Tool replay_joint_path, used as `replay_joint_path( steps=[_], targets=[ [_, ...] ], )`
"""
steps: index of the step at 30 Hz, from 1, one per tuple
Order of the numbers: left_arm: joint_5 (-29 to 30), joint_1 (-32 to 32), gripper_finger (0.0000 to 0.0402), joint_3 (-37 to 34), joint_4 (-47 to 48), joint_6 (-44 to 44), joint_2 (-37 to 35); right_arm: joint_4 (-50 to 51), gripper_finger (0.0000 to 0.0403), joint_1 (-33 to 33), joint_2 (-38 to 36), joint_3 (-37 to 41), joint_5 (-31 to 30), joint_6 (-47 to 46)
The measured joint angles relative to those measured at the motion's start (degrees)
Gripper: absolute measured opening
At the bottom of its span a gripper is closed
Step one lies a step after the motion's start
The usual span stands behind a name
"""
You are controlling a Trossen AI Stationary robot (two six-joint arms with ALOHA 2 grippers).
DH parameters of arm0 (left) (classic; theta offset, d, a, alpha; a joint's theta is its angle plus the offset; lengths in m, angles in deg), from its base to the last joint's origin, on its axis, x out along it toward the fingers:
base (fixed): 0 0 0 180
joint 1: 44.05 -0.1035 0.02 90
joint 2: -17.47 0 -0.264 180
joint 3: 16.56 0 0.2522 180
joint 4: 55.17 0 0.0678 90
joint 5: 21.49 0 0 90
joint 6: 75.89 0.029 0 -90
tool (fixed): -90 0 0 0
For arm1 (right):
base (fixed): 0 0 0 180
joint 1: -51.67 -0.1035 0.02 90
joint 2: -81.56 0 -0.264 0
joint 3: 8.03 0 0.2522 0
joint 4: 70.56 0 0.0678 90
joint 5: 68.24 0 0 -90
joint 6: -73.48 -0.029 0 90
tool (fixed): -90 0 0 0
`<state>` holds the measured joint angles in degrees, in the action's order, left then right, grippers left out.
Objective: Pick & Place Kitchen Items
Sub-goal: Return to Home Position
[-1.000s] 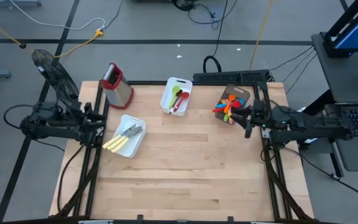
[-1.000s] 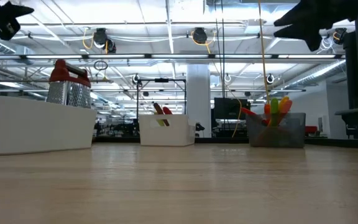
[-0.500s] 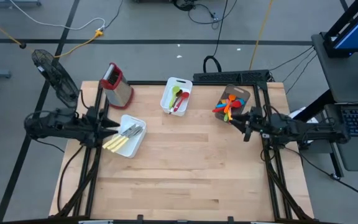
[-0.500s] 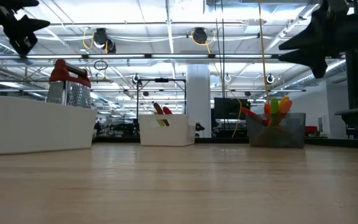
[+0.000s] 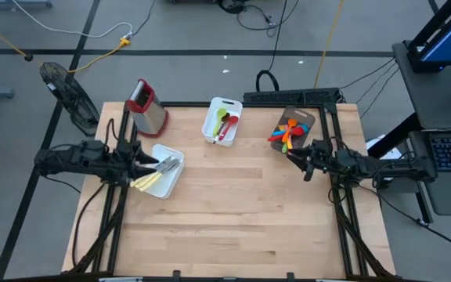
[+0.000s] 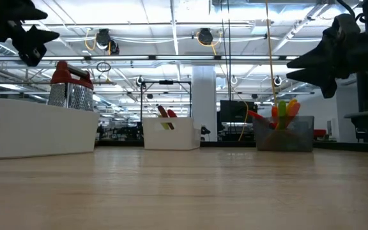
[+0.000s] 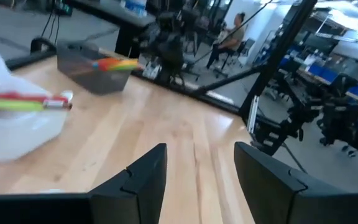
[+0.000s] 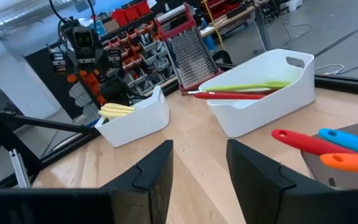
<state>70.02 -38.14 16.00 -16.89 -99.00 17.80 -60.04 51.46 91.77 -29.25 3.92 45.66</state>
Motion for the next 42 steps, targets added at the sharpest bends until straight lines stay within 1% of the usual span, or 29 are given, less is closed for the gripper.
replay_joint_path(
  steps=[2,12,14,17,20,23,25,27,38,42],
  targets=[
    [-0.04,0.0,0.0191,-0.85,-2.28,1.29,-0.01,-0.01,0.0141,0.0,-0.1,0.12,-0.02,-0.02],
    [0.27,0.0,0.0191,-4.69,-2.25,4.78,-0.01,-0.01,0.0141,0.0,-0.08,0.12,-0.07,-0.02],
    [1.65,-0.16,0.0191,-5.4,-1.93,6.39,-0.01,-0.01,0.0141,0.0,-0.08,0.12,-0.07,-0.02],
    [4.97,-1.18,0.0191,-7.15,-2.36,6.53,-0.01,0.02,0.0141,0.0,-0.06,0.12,-0.07,-0.02],
    [6.01,-2.3,0.0191,-9.52,-3.18,5.35,-0.01,0.0,0.0141,0.02,-0.06,0.12,-0.07,0.05],
    [4.71,-3.25,0.0191,-13.01,-10.04,5.27,-0.01,0.02,0.0141,0.02,-0.06,0.12,-0.07,0.0],
    [2.37,-3.97,0.0191,-14.64,-15.72,6.19,0.1,0.02,0.0141,0.02,-0.04,0.12,-0.07,0.0],
    [0.42,-4.83,0.0191,-15.66,-19.05,7.56,0.25,0.02,0.0141,0.02,-0.04,0.12,-0.06,0.0],
    [-0.15,-9.55,0.0191,-15.84,-19.33,8.67,0.34,0.1,0.0141,0.02,-0.04,0.12,-0.04,-0.01],
    [0.01,-10.12,0.0191,-15.84,-19.29,5.95,0.36,0.11,0.0141,0.02,-0.04,0.12,-0.04,0.0]
  ],
)
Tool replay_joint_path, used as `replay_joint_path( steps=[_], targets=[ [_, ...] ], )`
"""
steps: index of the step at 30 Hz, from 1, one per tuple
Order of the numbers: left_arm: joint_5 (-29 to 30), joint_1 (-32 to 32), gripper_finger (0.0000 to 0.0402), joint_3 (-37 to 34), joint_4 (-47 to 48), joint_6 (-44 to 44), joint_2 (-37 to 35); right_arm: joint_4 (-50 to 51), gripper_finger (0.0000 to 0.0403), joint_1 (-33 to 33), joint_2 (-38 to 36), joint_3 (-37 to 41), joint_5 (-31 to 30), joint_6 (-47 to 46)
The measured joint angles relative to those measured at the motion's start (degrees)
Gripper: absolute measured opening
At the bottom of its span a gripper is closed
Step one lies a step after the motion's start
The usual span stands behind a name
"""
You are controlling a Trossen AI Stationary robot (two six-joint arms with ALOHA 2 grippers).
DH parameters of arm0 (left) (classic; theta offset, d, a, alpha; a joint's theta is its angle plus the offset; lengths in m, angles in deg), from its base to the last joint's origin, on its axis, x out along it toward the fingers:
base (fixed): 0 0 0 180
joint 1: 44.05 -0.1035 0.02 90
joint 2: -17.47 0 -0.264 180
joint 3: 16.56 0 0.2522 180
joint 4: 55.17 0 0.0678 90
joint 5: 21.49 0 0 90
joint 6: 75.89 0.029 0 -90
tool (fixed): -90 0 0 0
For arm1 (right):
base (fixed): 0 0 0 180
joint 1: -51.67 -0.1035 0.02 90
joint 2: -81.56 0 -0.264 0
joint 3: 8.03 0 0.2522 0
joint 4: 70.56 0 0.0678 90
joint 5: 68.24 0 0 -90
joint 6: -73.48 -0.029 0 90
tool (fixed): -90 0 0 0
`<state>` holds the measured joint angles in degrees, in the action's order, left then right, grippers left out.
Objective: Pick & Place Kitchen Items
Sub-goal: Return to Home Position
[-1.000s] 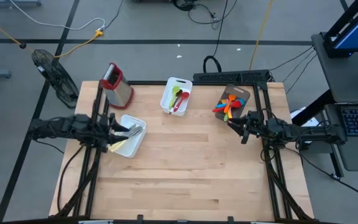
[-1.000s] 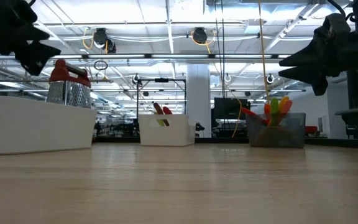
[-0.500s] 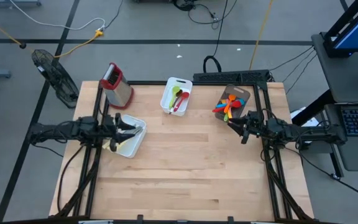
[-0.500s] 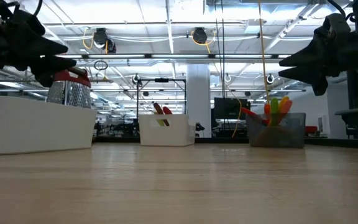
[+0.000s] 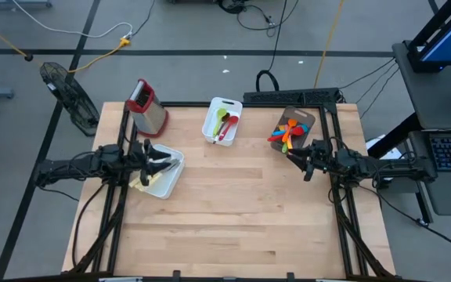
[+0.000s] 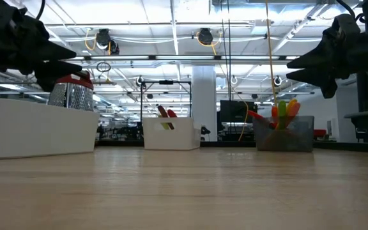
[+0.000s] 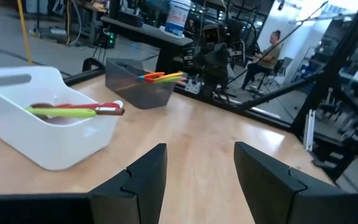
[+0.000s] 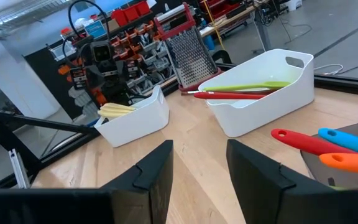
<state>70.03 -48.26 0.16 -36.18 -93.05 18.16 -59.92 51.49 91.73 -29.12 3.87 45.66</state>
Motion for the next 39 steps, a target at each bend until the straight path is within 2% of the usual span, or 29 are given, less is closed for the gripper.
replay_joint_path(
  steps=[6,39],
  targets=[
    [0.0,0.04,0.0191,-0.1,-0.61,-4.4,0.0,0.01,0.0141,0.0,0.0,0.0,0.0,0.0],
    [0.03,0.04,0.0191,-0.17,-2.83,-4.16,0.0,0.01,0.0141,0.0,0.01,0.0,0.0,-0.01]
  ],
)
